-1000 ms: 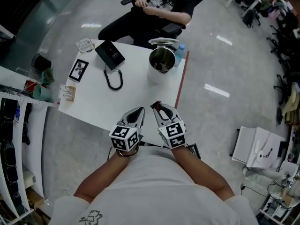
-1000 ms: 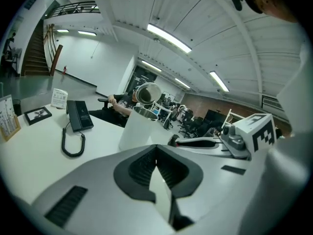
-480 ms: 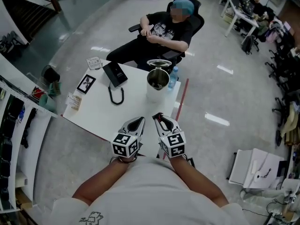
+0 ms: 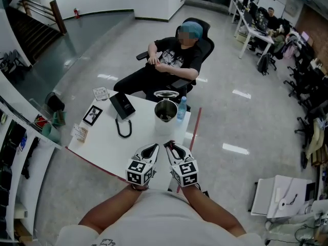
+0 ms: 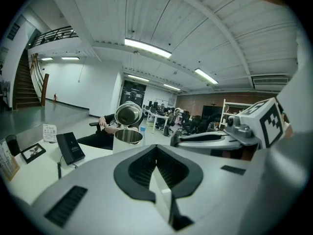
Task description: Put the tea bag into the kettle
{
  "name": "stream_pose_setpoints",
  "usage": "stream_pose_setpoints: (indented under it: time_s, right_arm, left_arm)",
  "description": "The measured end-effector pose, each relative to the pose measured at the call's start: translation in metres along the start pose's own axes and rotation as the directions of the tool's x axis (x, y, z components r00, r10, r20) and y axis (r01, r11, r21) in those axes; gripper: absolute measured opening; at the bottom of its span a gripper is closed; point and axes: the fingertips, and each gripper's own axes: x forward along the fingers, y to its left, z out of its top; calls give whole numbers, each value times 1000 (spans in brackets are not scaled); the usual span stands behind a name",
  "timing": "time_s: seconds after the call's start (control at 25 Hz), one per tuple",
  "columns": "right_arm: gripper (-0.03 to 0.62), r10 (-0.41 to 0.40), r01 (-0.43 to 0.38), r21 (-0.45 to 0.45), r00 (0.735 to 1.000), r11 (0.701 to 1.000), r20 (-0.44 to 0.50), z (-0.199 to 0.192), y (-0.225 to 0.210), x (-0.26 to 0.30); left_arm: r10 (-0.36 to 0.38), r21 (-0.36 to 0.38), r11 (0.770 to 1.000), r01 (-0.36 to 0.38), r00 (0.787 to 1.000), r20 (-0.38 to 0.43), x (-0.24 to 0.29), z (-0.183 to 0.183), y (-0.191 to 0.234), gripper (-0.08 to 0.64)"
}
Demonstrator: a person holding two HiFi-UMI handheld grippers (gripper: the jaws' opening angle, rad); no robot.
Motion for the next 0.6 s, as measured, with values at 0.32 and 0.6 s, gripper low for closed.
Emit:
stream_pose_setpoints:
  time_s: [0.32, 0.6]
  right_arm:
    - [75, -30, 30, 8, 999, 1000, 19, 16, -30, 20]
    - [75, -27, 27, 8, 1000, 1000, 5, 27, -47, 50]
  left_arm:
    - [-21, -17, 1000, 21, 1000, -3, 32, 16, 9, 9]
    - [-22, -11, 1000, 22, 1000, -5, 62, 32, 33, 9]
